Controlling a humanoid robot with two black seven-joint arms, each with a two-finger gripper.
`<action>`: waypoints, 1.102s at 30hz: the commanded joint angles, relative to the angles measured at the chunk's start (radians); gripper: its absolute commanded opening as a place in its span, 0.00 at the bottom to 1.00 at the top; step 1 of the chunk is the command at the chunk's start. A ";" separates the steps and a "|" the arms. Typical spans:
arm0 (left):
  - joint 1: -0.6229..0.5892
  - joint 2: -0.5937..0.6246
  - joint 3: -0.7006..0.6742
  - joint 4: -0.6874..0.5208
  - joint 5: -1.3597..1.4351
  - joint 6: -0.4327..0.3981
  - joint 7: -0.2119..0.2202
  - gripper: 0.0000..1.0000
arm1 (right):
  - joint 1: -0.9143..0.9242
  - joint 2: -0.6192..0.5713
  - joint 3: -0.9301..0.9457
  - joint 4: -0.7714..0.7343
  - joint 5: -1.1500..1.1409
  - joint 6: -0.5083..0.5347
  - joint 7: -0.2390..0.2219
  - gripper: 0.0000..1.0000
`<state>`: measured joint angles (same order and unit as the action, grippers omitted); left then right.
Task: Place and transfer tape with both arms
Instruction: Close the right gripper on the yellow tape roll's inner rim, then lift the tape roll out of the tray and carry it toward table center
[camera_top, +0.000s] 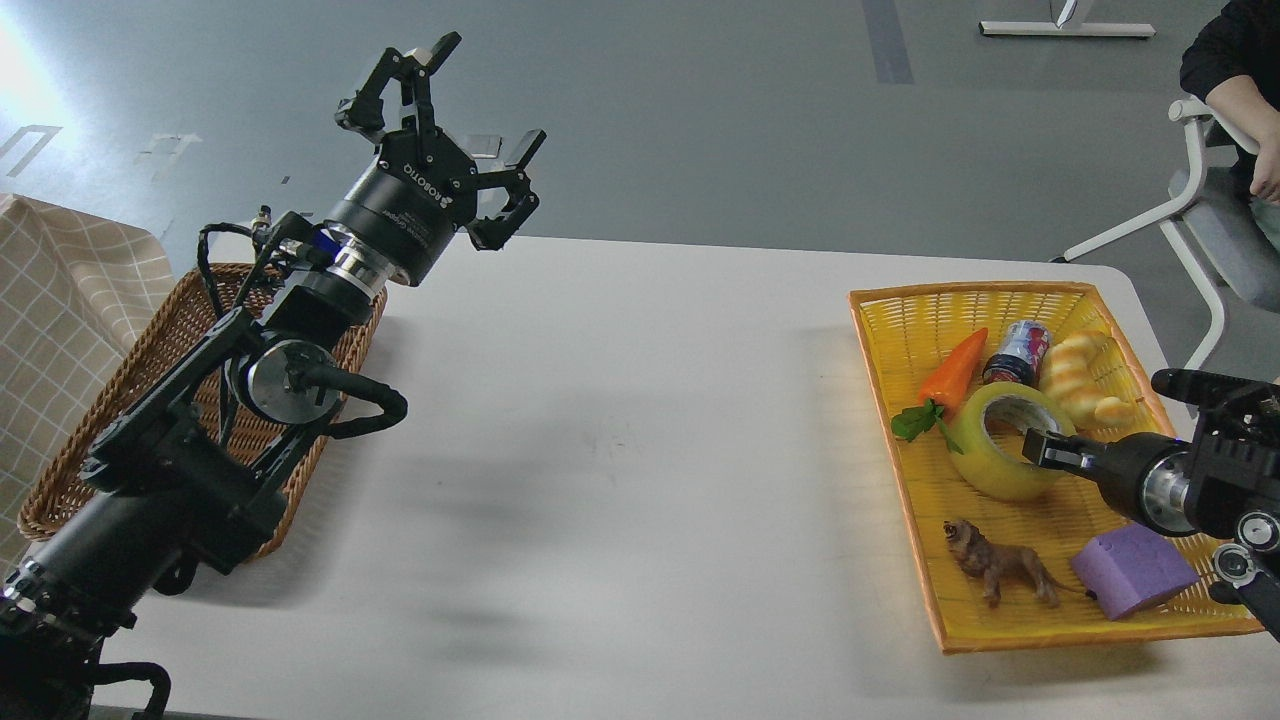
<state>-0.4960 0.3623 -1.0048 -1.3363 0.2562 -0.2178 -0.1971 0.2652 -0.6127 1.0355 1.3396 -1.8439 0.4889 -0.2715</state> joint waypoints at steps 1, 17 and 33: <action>0.001 0.006 0.000 0.000 0.000 0.000 0.001 1.00 | -0.001 -0.009 0.005 0.016 0.011 0.000 0.000 0.14; 0.002 -0.002 -0.003 0.000 0.000 -0.005 -0.010 1.00 | 0.044 -0.130 0.112 0.187 0.166 0.000 -0.006 0.12; 0.004 0.014 -0.020 -0.008 0.021 -0.068 -0.008 1.00 | 0.388 0.217 -0.052 0.126 0.163 0.000 -0.015 0.07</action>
<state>-0.4949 0.3714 -1.0216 -1.3435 0.2776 -0.2827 -0.2021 0.6109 -0.4531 1.0387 1.4864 -1.6788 0.4886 -0.2859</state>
